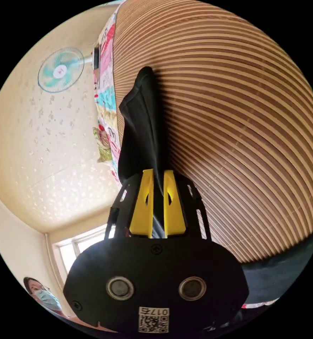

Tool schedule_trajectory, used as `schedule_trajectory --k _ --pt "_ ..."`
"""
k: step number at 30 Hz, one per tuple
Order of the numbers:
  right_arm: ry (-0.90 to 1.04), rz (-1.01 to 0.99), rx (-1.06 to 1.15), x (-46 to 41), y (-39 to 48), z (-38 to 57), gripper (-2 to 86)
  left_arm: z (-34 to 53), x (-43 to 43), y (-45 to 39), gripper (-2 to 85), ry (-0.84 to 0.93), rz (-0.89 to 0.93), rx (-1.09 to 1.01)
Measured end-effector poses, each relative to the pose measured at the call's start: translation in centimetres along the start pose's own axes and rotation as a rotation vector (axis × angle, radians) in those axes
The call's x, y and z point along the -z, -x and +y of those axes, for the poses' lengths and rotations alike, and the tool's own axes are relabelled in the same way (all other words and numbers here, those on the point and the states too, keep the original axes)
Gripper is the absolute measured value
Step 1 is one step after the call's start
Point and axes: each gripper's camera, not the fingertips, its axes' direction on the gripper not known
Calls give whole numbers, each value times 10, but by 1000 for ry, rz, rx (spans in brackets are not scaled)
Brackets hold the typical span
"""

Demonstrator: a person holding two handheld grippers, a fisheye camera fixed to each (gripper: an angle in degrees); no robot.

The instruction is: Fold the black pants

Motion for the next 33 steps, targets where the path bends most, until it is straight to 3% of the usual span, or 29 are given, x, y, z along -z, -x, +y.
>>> schedule_trajectory --k 3,9,14,23,27,33 --pt "-99 -176 -38 31 -17 13 27 -5 2 -5 98 -2 -20 -15" --pt "-69 22 47 102 -37 45 19 -5 3 -5 106 -9 -16 3" --pt "-181 -2 -12 180 -58 76 33 2 13 -1 101 -67 48 11" --pt "81 73 -24 251 -77 154 73 -6 14 -4 93 -101 69 -38" --pt "45 8 -143 274 -106 198 83 -12 12 -5 96 -105 25 -34" --pt "23 9 -258 277 -117 232 100 -5 16 4 73 -163 101 19"
